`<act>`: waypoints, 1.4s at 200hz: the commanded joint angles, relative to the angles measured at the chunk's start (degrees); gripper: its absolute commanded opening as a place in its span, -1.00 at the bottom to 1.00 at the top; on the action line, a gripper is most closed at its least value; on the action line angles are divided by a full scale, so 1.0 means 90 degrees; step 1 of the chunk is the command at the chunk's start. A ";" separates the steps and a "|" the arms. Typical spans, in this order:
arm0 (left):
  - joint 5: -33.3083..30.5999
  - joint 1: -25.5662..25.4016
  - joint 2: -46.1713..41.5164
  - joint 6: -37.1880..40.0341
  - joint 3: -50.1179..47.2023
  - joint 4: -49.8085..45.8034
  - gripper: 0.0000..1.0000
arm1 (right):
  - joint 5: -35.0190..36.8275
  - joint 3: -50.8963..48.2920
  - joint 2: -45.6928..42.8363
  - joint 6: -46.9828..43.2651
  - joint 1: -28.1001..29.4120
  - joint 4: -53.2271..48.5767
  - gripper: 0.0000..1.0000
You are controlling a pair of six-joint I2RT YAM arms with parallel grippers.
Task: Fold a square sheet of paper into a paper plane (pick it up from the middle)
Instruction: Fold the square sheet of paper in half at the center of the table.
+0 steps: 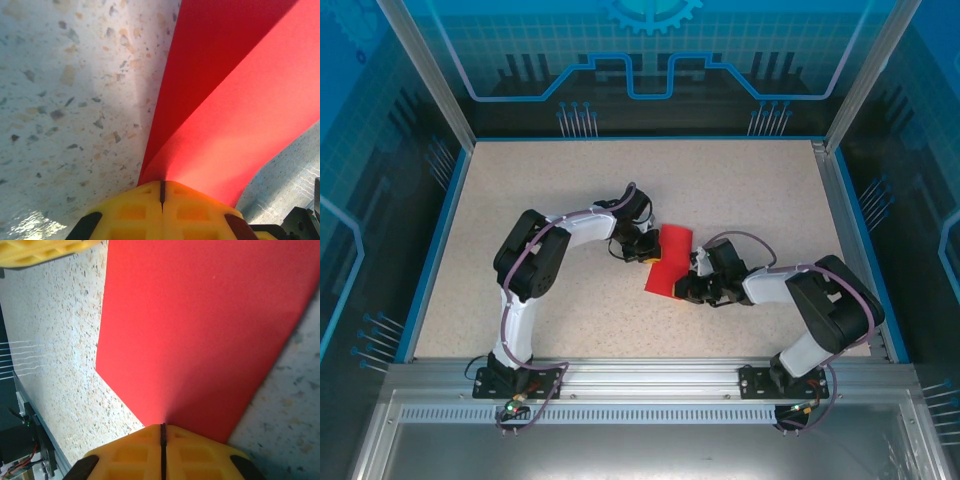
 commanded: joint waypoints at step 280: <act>-0.0247 -0.0080 0.0475 0.0185 -0.0148 -0.0433 -1.00 | -0.0284 0.1492 0.0566 -0.0469 -0.1295 -0.0638 -0.79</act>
